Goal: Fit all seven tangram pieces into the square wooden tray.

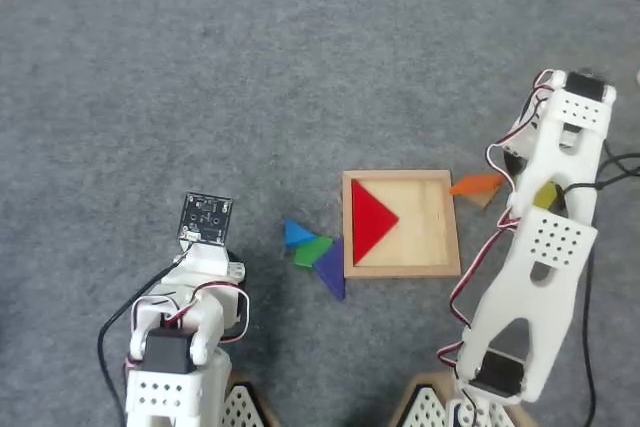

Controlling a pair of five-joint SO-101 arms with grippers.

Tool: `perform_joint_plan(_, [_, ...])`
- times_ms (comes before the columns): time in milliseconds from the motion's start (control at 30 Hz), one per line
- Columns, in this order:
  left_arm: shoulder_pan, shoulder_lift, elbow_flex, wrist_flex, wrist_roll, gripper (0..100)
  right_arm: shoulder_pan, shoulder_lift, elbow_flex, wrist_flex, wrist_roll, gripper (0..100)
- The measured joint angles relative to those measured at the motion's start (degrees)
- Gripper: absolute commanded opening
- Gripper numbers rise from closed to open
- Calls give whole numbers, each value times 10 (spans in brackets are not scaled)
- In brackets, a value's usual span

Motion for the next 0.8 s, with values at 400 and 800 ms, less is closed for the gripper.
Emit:
perform_joint_plan(400, [0, 0, 0, 0, 0, 15, 2, 21, -32, 7, 6, 219])
perform_joint_plan(800, [0, 0, 0, 0, 0, 15, 4, 9, -33, 31, 8, 217])
